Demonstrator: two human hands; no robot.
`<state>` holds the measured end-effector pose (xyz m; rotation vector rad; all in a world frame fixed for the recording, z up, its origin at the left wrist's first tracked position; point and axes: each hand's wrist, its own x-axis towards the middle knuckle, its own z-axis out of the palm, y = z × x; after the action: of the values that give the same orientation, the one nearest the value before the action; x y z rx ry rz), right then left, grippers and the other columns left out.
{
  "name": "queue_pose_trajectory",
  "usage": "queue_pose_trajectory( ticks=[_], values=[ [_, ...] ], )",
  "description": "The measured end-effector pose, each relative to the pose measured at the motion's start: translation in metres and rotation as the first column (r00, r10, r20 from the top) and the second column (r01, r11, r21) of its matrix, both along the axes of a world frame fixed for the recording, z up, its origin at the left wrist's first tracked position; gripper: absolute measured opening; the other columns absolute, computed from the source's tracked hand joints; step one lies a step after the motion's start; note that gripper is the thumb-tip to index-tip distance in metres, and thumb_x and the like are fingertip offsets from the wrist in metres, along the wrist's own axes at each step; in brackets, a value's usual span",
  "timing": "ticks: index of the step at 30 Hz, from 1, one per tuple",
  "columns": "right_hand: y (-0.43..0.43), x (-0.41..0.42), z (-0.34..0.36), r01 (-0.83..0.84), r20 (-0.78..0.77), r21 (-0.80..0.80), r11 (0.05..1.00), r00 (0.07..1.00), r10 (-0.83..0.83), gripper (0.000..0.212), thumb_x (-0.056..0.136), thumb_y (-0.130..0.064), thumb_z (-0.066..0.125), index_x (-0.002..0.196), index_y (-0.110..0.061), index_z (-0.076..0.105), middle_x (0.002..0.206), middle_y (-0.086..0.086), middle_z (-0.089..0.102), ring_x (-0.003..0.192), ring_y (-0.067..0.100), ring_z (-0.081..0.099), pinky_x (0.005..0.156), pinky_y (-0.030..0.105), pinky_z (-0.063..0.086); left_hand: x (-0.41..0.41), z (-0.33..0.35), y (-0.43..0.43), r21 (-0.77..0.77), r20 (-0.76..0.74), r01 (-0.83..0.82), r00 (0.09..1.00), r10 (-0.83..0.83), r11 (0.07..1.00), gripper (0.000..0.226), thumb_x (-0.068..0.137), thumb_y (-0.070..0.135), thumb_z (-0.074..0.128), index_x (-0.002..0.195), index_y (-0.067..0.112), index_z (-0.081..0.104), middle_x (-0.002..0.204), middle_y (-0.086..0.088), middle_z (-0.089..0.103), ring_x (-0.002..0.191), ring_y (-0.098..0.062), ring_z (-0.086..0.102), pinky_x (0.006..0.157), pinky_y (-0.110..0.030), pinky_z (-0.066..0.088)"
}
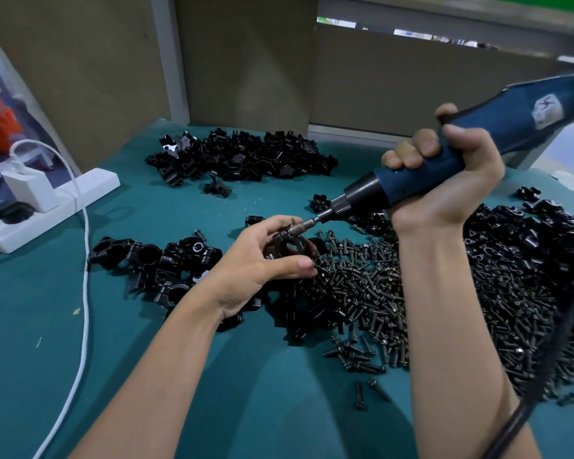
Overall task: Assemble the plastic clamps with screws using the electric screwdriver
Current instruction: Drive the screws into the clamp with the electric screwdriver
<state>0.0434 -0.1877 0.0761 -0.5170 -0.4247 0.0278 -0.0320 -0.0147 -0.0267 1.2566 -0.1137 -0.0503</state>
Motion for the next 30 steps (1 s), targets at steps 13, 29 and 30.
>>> queue_pose_trajectory(
  ticks=[13, 29, 30],
  values=[
    [-0.015, 0.009, -0.004, 0.092, -0.081, 0.028, 0.995, 0.993, -0.089, 0.014, 0.065, -0.016, 0.047, 0.078, -0.013, 0.051, 0.049, -0.004, 0.041, 0.04, 0.011, 0.039, 0.046, 0.021, 0.033, 0.002, -0.001, 0.006, -0.138, -0.008, -0.098, 0.995, 0.098, 0.986, 0.049, 0.066, 0.002, 0.075, 0.111, 0.01, 0.06, 0.1, -0.015, 0.068, 0.095, -0.032, 0.072, 0.085, -0.034, 0.06],
    [-0.008, 0.009, -0.008, 0.102, -0.1, -0.065, 0.993, 0.989, -0.108, 0.01, 0.062, -0.015, 0.048, 0.072, -0.014, 0.048, 0.049, -0.004, 0.04, 0.041, 0.012, 0.036, 0.046, 0.021, 0.033, 0.002, -0.003, 0.006, 0.007, 0.029, -0.091, 0.995, 0.091, 0.996, 0.036, 0.065, 0.003, 0.079, 0.098, 0.016, 0.073, 0.085, -0.007, 0.071, 0.084, -0.03, 0.072, 0.075, -0.031, 0.06],
    [-0.008, 0.009, -0.008, 0.101, -0.098, -0.068, 0.993, 0.989, -0.107, 0.01, 0.062, -0.015, 0.048, 0.072, -0.015, 0.048, 0.049, -0.004, 0.04, 0.041, 0.012, 0.036, 0.046, 0.021, 0.033, 0.002, -0.003, 0.006, 0.005, 0.029, -0.093, 0.995, 0.093, 0.996, 0.035, 0.065, 0.003, 0.079, 0.097, 0.017, 0.074, 0.086, -0.007, 0.07, 0.084, -0.03, 0.072, 0.075, -0.032, 0.06]
  ],
)
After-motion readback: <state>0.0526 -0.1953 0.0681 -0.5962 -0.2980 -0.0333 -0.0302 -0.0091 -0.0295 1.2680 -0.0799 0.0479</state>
